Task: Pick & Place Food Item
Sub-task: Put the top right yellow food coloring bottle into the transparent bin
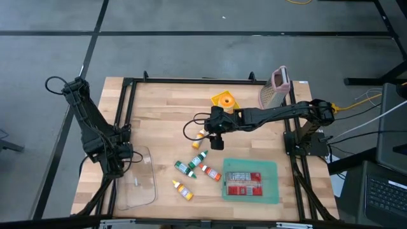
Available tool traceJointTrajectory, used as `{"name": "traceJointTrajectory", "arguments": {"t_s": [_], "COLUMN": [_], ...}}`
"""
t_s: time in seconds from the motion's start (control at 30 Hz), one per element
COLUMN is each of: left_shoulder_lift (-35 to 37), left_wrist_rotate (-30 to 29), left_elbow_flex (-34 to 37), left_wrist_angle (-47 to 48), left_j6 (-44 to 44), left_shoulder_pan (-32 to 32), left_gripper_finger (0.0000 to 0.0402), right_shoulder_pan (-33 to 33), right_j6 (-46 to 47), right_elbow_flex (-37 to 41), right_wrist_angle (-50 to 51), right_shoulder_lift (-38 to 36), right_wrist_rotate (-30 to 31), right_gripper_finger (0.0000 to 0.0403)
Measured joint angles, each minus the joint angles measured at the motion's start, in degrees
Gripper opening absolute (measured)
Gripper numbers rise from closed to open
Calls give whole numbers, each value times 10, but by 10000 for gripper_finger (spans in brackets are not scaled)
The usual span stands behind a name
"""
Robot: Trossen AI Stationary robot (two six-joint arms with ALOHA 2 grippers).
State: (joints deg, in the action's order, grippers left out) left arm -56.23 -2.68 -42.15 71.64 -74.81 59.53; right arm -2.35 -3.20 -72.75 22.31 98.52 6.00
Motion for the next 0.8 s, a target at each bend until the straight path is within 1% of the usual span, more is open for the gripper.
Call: {"name": "traceJointTrajectory", "arguments": {"t_s": [0.23,0.53,0.8], "left_shoulder_lift": [0,0,0], "left_wrist_rotate": [-2,-4,-12], "left_elbow_flex": [0,0,0], "left_wrist_angle": [-1,-2,-28], "left_j6": [-3,-4,4], "left_shoulder_pan": [0,0,0], "left_gripper_finger": [175,177,189], "right_shoulder_pan": [0,0,0], "right_j6": [2,2,2], "right_elbow_flex": [0,0,0], "right_wrist_angle": [0,0,0], "right_shoulder_lift": [0,0,0], "right_wrist_rotate": [0,0,0], "right_gripper_finger": [286,286,286]}}
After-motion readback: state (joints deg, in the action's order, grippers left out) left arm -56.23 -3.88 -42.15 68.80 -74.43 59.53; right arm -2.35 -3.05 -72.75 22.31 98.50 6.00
